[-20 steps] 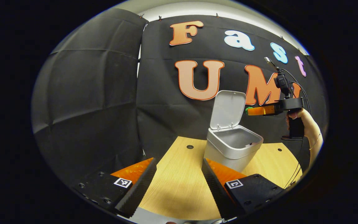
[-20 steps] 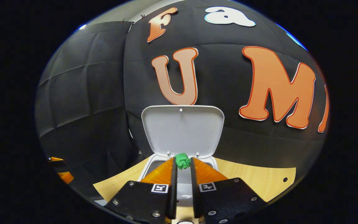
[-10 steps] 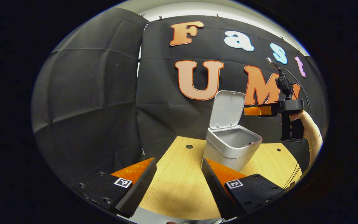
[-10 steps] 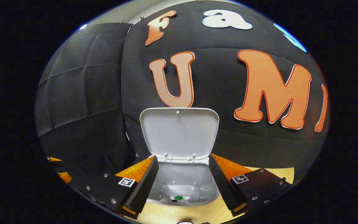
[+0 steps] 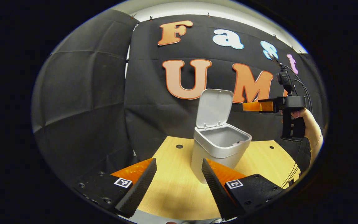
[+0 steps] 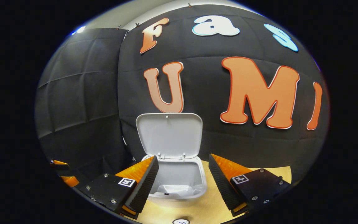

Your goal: Press the lid of the desktop garbage bin to open it, pick up the crumpled paper on the desktop and throw it into the bin, then pick up the pop can on the desktop and drop it into the bin, and finally close the garbage bin lid.

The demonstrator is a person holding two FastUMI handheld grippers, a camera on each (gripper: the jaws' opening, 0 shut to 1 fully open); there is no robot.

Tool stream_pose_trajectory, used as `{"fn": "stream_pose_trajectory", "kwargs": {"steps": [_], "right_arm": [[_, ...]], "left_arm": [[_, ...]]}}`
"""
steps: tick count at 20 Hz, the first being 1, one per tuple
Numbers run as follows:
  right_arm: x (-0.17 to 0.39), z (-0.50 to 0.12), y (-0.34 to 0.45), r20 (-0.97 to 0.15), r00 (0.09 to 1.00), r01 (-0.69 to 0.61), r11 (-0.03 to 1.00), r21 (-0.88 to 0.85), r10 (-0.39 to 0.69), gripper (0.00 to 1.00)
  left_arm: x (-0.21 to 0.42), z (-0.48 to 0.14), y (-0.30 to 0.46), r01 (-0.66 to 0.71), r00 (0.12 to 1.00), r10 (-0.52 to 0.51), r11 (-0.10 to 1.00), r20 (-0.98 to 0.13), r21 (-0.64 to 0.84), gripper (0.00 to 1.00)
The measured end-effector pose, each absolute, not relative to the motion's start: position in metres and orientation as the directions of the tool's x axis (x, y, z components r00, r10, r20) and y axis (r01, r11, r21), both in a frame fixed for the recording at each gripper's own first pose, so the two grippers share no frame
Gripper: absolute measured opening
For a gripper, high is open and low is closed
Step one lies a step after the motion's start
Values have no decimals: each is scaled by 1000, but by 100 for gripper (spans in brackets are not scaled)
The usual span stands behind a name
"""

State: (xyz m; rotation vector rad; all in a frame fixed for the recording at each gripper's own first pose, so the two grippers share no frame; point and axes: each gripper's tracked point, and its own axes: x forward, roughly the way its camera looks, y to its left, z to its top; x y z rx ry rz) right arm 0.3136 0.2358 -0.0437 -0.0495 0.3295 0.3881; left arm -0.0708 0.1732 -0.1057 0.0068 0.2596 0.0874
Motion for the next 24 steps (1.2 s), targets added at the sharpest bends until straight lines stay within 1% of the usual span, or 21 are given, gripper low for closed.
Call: {"fn": "stream_pose_trajectory", "kwargs": {"steps": [1, 2, 9, 10, 11, 12, 13, 14, 16, 17, 22, 24], "right_arm": [[310, -41, 226, -319, 880, -366, 930, 14, 351, 100], [306, -38, 216, -312, 887, -354, 935, 14, 340, 96], [273, -19, 134, -265, 938, -231, 973, 3, 223, 96], [268, -19, 121, -261, 944, -210, 978, 4, 204, 96], [263, -18, 109, -256, 949, -190, 982, 7, 186, 100], [258, -17, 98, -253, 953, -171, 985, 8, 167, 100], [253, -17, 87, -252, 956, -151, 988, 8, 148, 96], [249, -20, 78, -253, 959, -133, 991, 9, 131, 100], [238, -25, 60, -265, 958, -108, 994, 12, 107, 100], [233, -27, 50, -270, 958, -93, 996, 12, 93, 96], [211, -28, 14, -266, 963, -31, 999, 9, 33, 96], [204, -29, 1, -267, 964, -7, 1000, 6, 8, 96]], "left_arm": [[-67, -108, 163, -62, 964, 65, 998, -258, 20, 93], [-64, -111, 153, -38, 964, 42, 999, -262, 20, 93], [-41, -143, 76, 139, 942, -132, 990, -308, 1, 93], [-38, -145, 65, 163, 940, -154, 987, -303, 3, 94], [-35, -149, 54, 186, 936, -175, 983, -304, 6, 94], [-32, -154, 44, 209, 931, -196, 978, -307, 9, 93], [-30, -159, 33, 232, 924, -217, 973, -314, 11, 93], [-28, -166, 23, 253, 914, -234, 967, -331, 13, 93], [-26, -180, 5, 293, 894, -269, 956, -360, 14, 94], [-24, -186, -5, 314, 883, -289, 949, -369, 9, 93], [-19, -233, -49, 399, 822, -366, 917, -435, -18, 93], [-18, -250, -63, 429, 801, -381, 903, -463, -1, 94]]}}
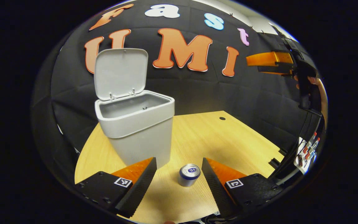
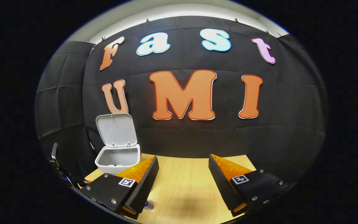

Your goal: Press the lid of the desktop garbage bin to open it, pick up the crumpled paper on the desktop and throw it into the bin, then pick up the pop can on the desktop and drop it into the bin, and finally close the garbage bin lid.

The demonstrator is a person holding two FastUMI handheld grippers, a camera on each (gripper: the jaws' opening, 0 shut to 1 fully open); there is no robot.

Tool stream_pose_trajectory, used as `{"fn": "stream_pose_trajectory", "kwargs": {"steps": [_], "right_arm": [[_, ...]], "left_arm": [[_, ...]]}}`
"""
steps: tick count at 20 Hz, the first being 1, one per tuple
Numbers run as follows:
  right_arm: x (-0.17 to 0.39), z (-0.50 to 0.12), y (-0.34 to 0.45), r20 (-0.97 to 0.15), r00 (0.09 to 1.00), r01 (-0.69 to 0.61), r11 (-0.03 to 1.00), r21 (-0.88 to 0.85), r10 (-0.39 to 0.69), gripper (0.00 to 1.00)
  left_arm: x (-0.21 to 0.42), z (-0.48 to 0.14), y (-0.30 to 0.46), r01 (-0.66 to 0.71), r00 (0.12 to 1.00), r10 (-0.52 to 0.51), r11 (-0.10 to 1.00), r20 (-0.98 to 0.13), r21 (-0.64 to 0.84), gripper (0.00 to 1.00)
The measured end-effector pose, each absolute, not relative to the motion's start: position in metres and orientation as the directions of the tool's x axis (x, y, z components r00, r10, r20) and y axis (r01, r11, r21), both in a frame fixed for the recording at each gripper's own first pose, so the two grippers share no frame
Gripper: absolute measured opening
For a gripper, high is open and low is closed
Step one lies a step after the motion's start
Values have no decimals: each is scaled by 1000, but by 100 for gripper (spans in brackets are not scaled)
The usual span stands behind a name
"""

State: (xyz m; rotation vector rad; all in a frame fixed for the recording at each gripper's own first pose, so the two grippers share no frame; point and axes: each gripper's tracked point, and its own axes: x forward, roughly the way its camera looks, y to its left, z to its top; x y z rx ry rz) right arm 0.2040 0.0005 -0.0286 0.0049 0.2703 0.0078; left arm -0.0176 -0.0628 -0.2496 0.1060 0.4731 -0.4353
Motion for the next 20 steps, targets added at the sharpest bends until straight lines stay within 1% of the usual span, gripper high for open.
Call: {"fn": "stream_pose_trajectory", "kwargs": {"steps": [4, 7, 11, 12, 13, 14, 16, 17, 18, 19, 20], "right_arm": [[191, -31, -20, -274, 961, 32, 999, 17, -27, 96], [186, -33, -33, -281, 958, 59, 998, 28, -49, 96], [178, -38, -50, -294, 952, 93, 995, 22, -82, 96], [177, -39, -54, -300, 950, 100, 995, 19, -89, 100], [175, -41, -58, -304, 948, 106, 994, 19, -95, 96], [173, -43, -60, -310, 945, 111, 994, 19, -100, 96], [172, -48, -67, -320, 941, 121, 993, 13, -111, 96], [171, -52, -69, -328, 938, 125, 992, 10, -115, 96], [170, -54, -72, -336, 935, 126, 992, 10, -115, 100], [171, -57, -72, -345, 932, 126, 992, 14, -113, 96], [172, -59, -72, -350, 931, 122, 992, 21, -107, 96]], "left_arm": [[-16, -291, -92, 508, 739, -423, 861, -525, 23, 95], [-11, -318, -114, 554, 708, -455, 832, -540, 25, 95], [8, -360, -123, 563, 703, -425, 822, -571, 81, 95], [11, -368, -123, 556, 703, -413, 827, -579, 86, 95], [20, -366, -122, 548, 736, -406, 827, -542, 125, 95], [28, -368, -123, 552, 749, -404, 819, -525, 158, 96], [28, -370, -127, 552, 760, -382, 807, -525, 211, 97], [26, -370, -130, 558, 759, -387, 802, -524, 215, 97], [26, -368, -132, 558, 758, -390, 803, -523, 211, 96], [26, -366, -135, 561, 756, -399, 803, -519, 199, 95], [25, -365, -139, 562, 754, -404, 805, -518, 190, 94]]}}
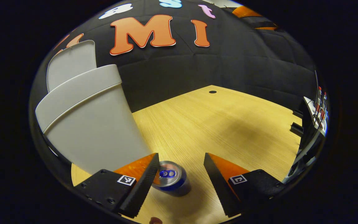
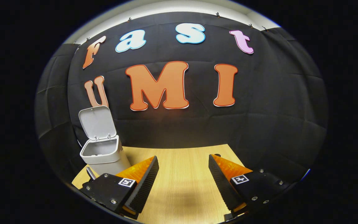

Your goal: Press the lid of the desktop garbage bin to open it, pick up the crumpled paper on the desktop and throw it into the bin, then pick up the pop can on the desktop and drop it into the bin, and finally close the garbage bin lid.

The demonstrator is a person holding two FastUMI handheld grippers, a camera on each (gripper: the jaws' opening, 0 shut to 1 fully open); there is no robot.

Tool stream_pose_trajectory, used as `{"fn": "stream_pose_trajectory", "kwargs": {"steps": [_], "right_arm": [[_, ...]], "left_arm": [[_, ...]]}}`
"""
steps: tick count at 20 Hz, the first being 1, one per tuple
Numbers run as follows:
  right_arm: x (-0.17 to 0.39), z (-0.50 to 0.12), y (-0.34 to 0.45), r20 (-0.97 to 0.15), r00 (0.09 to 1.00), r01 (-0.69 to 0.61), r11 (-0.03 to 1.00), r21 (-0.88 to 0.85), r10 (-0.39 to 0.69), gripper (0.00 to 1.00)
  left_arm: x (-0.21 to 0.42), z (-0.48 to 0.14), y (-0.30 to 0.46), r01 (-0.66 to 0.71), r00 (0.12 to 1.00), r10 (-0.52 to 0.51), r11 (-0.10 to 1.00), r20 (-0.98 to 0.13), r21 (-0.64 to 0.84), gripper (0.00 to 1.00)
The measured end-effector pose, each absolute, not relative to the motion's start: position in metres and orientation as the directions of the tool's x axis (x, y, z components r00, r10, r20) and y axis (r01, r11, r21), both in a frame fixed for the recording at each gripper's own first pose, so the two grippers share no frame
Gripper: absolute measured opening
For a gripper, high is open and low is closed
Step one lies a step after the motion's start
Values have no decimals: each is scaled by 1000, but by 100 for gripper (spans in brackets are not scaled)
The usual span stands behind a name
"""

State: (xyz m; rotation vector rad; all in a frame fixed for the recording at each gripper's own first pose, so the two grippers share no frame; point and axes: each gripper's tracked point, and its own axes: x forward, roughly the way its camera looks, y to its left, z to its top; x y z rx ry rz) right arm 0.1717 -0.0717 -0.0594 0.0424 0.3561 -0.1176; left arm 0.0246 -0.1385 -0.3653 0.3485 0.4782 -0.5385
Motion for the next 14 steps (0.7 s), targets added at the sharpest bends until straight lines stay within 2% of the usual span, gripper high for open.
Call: {"fn": "stream_pose_trajectory", "kwargs": {"steps": [8, 14], "right_arm": [[181, -60, -57, -350, 935, 83, 994, 70, -53, 96], [184, -69, -54, -371, 928, 73, 994, 77, -39, 96]], "left_arm": [[24, -351, -97, 447, 820, -318, 875, -475, 185, 94], [38, -394, -78, 387, 790, -300, 920, -535, 56, 94]]}}
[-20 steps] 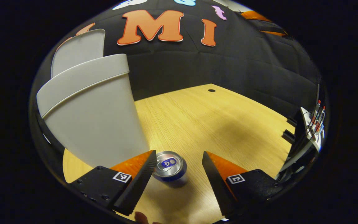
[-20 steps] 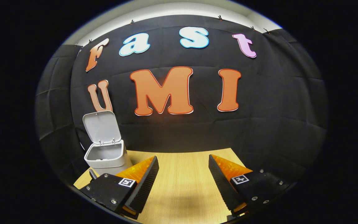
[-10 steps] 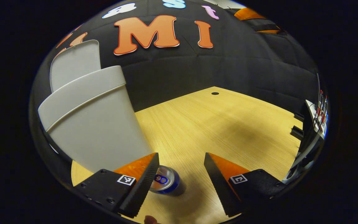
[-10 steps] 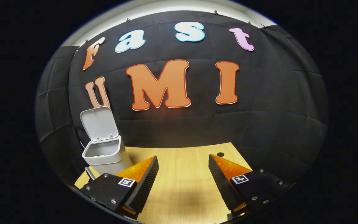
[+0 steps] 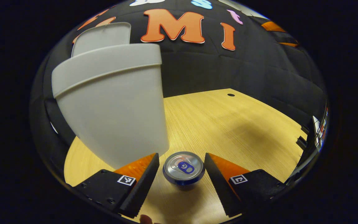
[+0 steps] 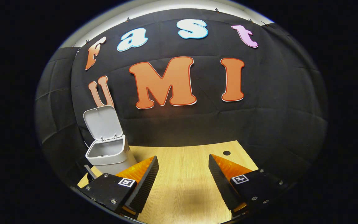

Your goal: Press the lid of the desktop garbage bin to open it, pick up the crumpled paper on the desktop and throw it into the bin, then pick up the pop can on the desktop and drop it into the bin, and finally close the garbage bin lid.

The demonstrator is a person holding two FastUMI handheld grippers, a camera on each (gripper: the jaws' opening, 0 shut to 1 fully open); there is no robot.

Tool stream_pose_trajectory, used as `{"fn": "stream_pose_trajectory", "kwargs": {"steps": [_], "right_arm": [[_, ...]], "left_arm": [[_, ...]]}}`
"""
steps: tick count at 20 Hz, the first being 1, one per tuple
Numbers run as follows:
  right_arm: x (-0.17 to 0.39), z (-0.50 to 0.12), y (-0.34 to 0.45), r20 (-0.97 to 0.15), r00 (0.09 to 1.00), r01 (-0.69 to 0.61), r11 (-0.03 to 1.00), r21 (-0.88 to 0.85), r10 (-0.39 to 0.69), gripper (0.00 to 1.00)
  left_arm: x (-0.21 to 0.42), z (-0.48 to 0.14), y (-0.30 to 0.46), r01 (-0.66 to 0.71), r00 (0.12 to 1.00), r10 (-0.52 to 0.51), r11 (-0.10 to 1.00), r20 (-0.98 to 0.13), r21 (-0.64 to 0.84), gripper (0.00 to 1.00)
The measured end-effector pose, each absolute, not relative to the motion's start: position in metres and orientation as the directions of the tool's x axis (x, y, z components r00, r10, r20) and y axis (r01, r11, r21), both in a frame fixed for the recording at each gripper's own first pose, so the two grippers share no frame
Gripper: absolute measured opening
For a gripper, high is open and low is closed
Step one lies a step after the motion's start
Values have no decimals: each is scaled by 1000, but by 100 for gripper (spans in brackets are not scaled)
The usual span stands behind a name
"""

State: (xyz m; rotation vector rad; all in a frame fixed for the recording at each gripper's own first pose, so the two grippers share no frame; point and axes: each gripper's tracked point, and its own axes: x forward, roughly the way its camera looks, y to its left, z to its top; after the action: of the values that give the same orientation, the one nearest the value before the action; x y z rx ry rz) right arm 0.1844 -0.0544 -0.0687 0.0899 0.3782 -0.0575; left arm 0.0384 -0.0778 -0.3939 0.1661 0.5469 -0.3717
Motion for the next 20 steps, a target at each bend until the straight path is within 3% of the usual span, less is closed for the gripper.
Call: {"fn": "stream_pose_trajectory", "kwargs": {"steps": [6, 10, 16, 20], "right_arm": [[187, -79, -57, -396, 918, 87, 989, 117, -34, 96], [186, -86, -58, -410, 911, 92, 989, 114, -37, 96], [181, -87, -57, -397, 917, 87, 989, 123, -31, 96], [177, -89, -60, -387, 922, 88, 987, 131, -31, 96]], "left_arm": [[41, -424, -78, 370, 768, -279, 928, -576, 44, 94], [41, -406, -82, 384, 789, -290, 921, -541, 66, 86], [29, -317, -89, 357, 797, -328, 933, -507, -42, 84], [16, -247, -86, 351, 809, -324, 936, -490, -39, 84]]}}
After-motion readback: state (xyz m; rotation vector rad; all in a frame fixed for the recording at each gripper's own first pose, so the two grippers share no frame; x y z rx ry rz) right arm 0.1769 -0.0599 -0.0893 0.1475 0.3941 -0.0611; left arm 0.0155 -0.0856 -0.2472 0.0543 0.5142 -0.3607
